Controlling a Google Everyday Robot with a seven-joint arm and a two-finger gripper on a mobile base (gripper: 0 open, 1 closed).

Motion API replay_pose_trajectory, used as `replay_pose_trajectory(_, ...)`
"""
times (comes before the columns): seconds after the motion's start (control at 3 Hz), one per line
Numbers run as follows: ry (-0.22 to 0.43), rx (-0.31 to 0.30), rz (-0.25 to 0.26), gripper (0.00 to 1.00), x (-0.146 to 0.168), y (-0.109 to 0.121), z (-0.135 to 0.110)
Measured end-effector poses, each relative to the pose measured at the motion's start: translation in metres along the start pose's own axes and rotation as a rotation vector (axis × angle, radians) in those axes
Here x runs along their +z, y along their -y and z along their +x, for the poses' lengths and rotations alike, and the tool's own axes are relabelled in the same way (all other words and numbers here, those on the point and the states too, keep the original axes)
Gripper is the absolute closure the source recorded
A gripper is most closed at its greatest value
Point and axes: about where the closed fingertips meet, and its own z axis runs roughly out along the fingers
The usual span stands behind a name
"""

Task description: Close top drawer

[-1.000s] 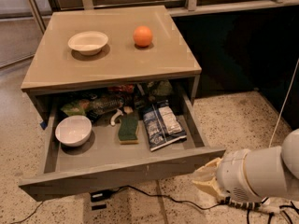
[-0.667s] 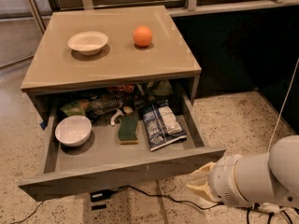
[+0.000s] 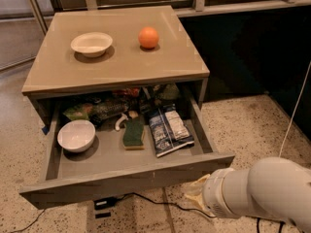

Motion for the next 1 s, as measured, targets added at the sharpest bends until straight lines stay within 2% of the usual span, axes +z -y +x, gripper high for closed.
replay_pose_trajectory(0.33, -0.010, 0.123, 0.065, 1.00, 0.0207, 0.0110, 0.0000)
replay_pose_trajectory(1.0, 0.010, 0.124, 0.071, 1.00, 0.0254, 0.0112, -0.0030)
